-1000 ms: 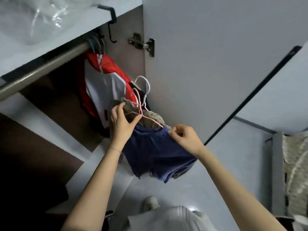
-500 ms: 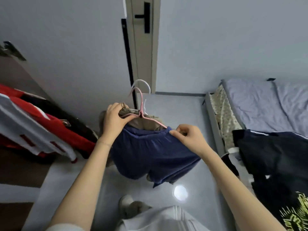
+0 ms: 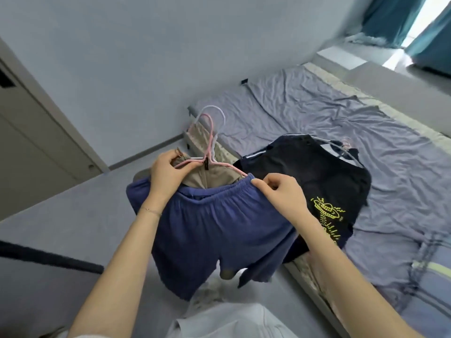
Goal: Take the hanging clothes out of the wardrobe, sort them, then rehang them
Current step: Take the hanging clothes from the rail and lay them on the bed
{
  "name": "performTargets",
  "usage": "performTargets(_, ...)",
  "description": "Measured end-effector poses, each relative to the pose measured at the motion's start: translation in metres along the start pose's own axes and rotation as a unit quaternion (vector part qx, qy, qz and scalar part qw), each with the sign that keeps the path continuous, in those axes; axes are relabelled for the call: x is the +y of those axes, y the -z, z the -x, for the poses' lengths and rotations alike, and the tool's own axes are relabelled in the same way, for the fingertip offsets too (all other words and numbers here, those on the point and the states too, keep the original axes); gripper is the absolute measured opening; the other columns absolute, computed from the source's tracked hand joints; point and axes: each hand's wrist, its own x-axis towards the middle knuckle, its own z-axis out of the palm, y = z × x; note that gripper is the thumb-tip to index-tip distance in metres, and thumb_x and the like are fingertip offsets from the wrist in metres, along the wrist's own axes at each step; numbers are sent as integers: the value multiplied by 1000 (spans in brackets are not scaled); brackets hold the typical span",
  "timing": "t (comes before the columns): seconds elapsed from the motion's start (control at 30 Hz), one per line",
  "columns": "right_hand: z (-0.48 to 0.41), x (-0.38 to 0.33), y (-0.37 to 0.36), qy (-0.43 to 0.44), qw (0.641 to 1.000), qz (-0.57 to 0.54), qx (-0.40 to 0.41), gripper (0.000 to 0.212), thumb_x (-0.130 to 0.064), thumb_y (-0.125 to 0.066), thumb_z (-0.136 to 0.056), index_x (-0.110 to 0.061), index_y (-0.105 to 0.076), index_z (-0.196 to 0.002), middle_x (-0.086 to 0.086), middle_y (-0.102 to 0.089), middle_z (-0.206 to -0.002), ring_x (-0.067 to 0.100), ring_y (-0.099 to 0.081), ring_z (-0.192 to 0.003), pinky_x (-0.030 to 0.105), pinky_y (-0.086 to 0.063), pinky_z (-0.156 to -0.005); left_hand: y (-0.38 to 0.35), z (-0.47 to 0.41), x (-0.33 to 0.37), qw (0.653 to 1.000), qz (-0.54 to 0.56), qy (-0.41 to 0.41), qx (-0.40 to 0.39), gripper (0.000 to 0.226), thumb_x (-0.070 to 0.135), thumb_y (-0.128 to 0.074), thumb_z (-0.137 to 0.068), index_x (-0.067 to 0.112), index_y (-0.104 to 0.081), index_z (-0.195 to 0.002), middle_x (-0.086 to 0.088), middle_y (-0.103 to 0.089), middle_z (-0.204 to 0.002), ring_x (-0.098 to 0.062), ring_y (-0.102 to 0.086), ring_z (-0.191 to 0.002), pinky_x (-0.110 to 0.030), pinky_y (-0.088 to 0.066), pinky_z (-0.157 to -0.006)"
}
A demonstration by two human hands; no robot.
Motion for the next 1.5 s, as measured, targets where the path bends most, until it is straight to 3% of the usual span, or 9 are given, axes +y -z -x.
performTargets(0.27, -58, 72, 88, -147, 982, 30, 118, 49, -74, -55, -74, -26, -57, -62, -16, -54, -55, 2, -52, -56, 23, -31, -51, -164, -118, 48, 985, 62, -70, -142, 52, 58, -81, -64, 9, -61, -63, -7, -58, -58, -3, -44, -60, -37, -42, -58)
performTargets(0.37, -80, 91, 117, -191, 966, 34, 169, 49, -75, -56, -72, -27, -58, -61, -17, -55, -54, 4, -52, -56, 25, -34, -52, -221, -157, 71, 971, 76, -106, -200, 38, 48, -83, -67, 26, -55, -53, 0, -42, -51, 7, -37, -53, -23, -33, -52)
performTargets(0.47, -103, 109, 143, -225, 951, 30, 208, 46, -72, -60, -73, -28, -59, -61, -18, -55, -54, 3, -51, -55, 25, -35, -54, -272, -194, 94, 957, 93, -119, -246, 50, 51, -83, -65, 23, -44, -52, 11, -32, -49, 1, -30, -52, -23, -27, -51)
performTargets(0.77, -158, 173, 202, -269, 913, 15, 307, 50, -63, -65, -77, -23, -51, -52, -18, -51, -50, 2, -47, -52, 25, -30, -52, -411, -268, 148, 914, 134, -142, -356, 48, 57, -80, -65, 10, -65, -67, 9, -51, -56, -1, -43, -60, -27, -35, -59)
performTargets(1.0, -219, 283, 228, -330, 898, -10, 291, 41, -54, -70, -80, -22, -57, -58, -16, -54, -53, -2, -52, -60, 19, -31, -56, -543, -304, 140, 899, 85, -103, -418, 49, 53, -83, -65, 8, -64, -66, 2, -49, -59, -6, -41, -61, -28, -34, -60)
performTargets(1.13, -259, 362, 238, -361, 895, -12, 263, 37, -55, -67, -82, -25, -58, -62, -13, -58, -61, 3, -52, -65, 21, -35, -59, -630, -323, 125, 897, 60, -62, -434, 40, 45, -85, -67, 16, -59, -58, 13, -48, -54, 0, -41, -55, -18, -33, -55)
performTargets(1.27, -296, 447, 241, -401, 882, -29, 245, 35, -53, -66, -84, -22, -61, -68, -13, -59, -66, 10, -54, -70, 27, -39, -62, -714, -341, 102, 894, 8, -28, -446, 53, 47, -84, -67, 0, -61, -70, 2, -51, -61, -5, -43, -59, -23, -36, -60)
performTargets(1.37, -323, 503, 238, -418, 883, -26, 212, 34, -51, -65, -86, -21, -62, -70, -13, -57, -66, 13, -55, -71, 29, -41, -63, -764, -350, 81, 895, -25, -10, -446, 36, 48, -83, -67, 17, -65, -70, 12, -59, -62, 4, -51, -58, -12, -38, -57)
performTargets(1.5, -345, 565, 225, -441, 883, 1, 162, 32, -47, -61, -90, -19, -63, -75, -14, -55, -66, 16, -54, -75, 36, -44, -75, -818, -350, 51, 897, -68, -9, -438, 28, 48, -83, -69, 26, -65, -73, 14, -63, -70, 2, -55, -67, -19, -42, -64)
